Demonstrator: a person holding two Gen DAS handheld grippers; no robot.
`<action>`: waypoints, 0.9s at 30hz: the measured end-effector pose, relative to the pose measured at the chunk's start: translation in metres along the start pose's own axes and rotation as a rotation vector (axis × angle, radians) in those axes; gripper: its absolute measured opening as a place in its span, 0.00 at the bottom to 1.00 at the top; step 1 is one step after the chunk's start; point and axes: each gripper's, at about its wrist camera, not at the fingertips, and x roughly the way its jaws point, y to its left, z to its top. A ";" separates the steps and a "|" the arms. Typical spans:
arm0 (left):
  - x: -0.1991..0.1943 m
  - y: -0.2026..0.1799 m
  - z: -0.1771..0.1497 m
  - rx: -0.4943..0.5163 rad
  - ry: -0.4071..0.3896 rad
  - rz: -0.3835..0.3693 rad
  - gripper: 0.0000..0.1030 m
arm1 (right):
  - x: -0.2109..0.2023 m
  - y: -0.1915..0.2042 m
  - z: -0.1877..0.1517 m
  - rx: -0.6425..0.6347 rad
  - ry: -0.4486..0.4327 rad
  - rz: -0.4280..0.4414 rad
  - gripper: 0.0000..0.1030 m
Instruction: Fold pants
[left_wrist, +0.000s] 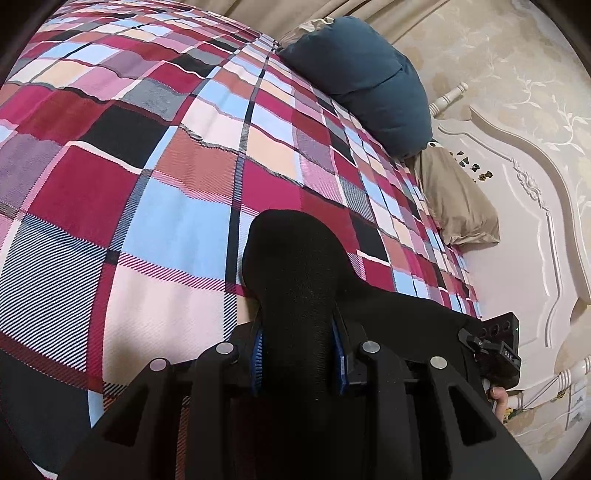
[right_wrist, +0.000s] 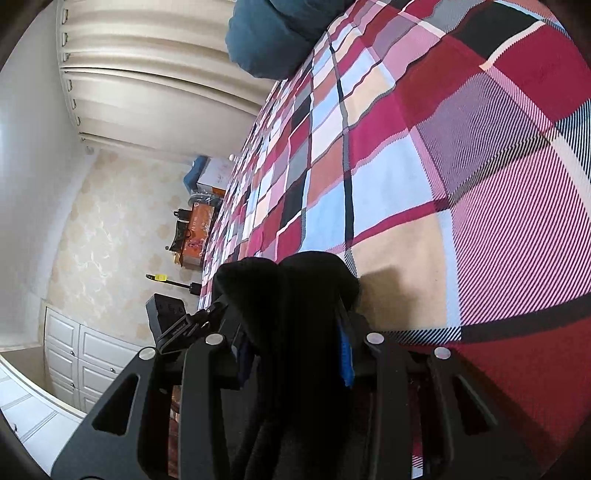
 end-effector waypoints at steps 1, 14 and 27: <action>0.000 0.000 0.000 -0.002 0.000 -0.001 0.30 | 0.000 0.000 0.000 0.002 -0.001 0.002 0.34; -0.009 0.005 -0.007 -0.038 -0.025 -0.124 0.83 | -0.007 0.000 -0.002 0.035 -0.039 0.068 0.74; -0.050 0.002 -0.071 -0.009 0.015 -0.178 0.88 | -0.072 0.002 -0.058 0.055 -0.101 0.029 0.91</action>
